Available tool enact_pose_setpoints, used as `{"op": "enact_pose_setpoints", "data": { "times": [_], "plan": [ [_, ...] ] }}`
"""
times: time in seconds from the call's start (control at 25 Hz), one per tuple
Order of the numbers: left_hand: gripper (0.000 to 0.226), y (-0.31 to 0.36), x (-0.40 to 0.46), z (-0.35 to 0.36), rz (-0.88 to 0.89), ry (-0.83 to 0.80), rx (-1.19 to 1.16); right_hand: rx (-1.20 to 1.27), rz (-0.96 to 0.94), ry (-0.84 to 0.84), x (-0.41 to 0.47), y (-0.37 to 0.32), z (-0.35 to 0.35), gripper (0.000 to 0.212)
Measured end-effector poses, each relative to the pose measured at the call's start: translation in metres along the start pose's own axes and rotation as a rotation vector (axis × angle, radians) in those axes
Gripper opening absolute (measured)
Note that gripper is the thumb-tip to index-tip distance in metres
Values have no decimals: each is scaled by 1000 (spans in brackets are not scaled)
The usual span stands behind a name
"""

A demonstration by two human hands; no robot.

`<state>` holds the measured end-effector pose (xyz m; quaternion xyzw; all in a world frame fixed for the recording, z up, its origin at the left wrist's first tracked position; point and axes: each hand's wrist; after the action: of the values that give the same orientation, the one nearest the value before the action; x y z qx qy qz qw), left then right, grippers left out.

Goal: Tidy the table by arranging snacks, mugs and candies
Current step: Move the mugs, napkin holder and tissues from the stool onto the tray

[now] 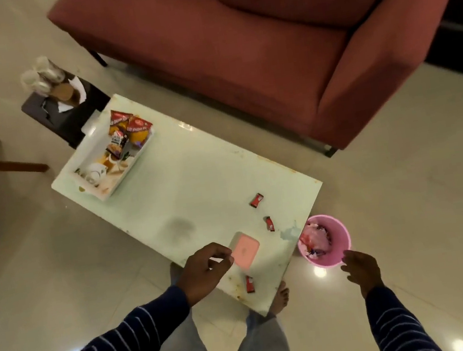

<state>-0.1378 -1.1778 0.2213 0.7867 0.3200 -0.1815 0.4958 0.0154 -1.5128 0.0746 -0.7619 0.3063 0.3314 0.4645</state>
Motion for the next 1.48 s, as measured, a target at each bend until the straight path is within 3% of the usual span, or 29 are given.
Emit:
{"op": "enact_pose_setpoints", "data": {
  "times": [0.16, 0.36, 0.6, 0.8, 1.04, 1.48],
  "plan": [
    [7, -18, 14, -81, 30, 75, -34, 11, -86, 37, -65, -21, 55, 9],
    [4, -72, 38, -201, 76, 90, -54, 115, -134, 129, -137, -50, 159, 19],
    [8, -129, 45, -333, 118, 135, -15, 137, -189, 22, -213, -100, 290, 27],
    [13, -142, 37, -369, 106, 203, -67, 154, -311, -37, -240, -137, 345, 26],
    [55, -139, 28, -401, 94, 317, -78, 59, -467, -117, -240, -172, 394, 28],
    [66, -157, 76, -511, 81, 367, -55, -70, -620, -157, -273, -259, 512, 38]
  ]
}}
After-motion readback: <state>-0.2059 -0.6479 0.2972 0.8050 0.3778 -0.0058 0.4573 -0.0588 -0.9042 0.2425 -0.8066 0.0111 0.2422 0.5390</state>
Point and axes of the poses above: each hand's wrist, its own x-axis towards the middle knuckle, its own z-axis out of the palm, y = z × x, and after that the axes turned 6 degrees about x, right-handed
